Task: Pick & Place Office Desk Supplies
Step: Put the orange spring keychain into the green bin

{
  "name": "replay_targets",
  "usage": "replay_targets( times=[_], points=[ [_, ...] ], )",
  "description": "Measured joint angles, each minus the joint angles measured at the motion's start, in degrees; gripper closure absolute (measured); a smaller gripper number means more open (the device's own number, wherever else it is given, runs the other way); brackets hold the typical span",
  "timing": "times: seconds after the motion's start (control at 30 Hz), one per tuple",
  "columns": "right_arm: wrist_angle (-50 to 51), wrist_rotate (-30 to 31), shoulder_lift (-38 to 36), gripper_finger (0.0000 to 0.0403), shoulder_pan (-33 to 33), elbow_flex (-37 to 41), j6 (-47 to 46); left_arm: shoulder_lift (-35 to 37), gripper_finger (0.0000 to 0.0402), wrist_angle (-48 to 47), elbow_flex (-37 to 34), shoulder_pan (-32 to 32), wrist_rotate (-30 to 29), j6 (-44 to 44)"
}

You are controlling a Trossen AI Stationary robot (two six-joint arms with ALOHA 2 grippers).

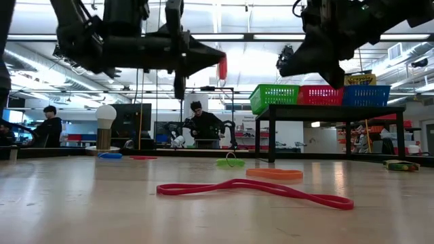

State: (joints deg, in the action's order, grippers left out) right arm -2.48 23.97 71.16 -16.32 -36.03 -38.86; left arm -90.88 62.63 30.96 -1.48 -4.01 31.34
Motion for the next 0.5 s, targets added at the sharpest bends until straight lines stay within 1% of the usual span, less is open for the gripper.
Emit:
replay_targets(
  times=[0.07,0.17,0.23,0.33,0.5],
  points=[
    [-0.96,0.05,0.0,0.0398,0.12,-0.06,-2.28,-3.34,0.0389,6.44,0.25,0.04,0.58,1.98],
    [-0.76,0.08,0.0,0.0389,0.84,-0.07,-8.2,-6.7,0.0389,12.2,1.4,0.04,1.93,4.05],
    [-0.93,0.24,0.0,0.0373,1.25,-0.07,-12.19,-8.23,0.0389,14.02,2.61,0.04,3.13,4.73],
    [-1.65,-0.1,0.0,0.0342,1.9,-0.07,-16.74,-9.52,0.0388,14.17,4.72,0.06,4.44,5.08],
    [-6.55,-2.27,0.0,0.0287,2.43,-0.07,-16.98,-10.06,0.0388,13.82,7.36,0.02,5.38,4.7]
  ],
)
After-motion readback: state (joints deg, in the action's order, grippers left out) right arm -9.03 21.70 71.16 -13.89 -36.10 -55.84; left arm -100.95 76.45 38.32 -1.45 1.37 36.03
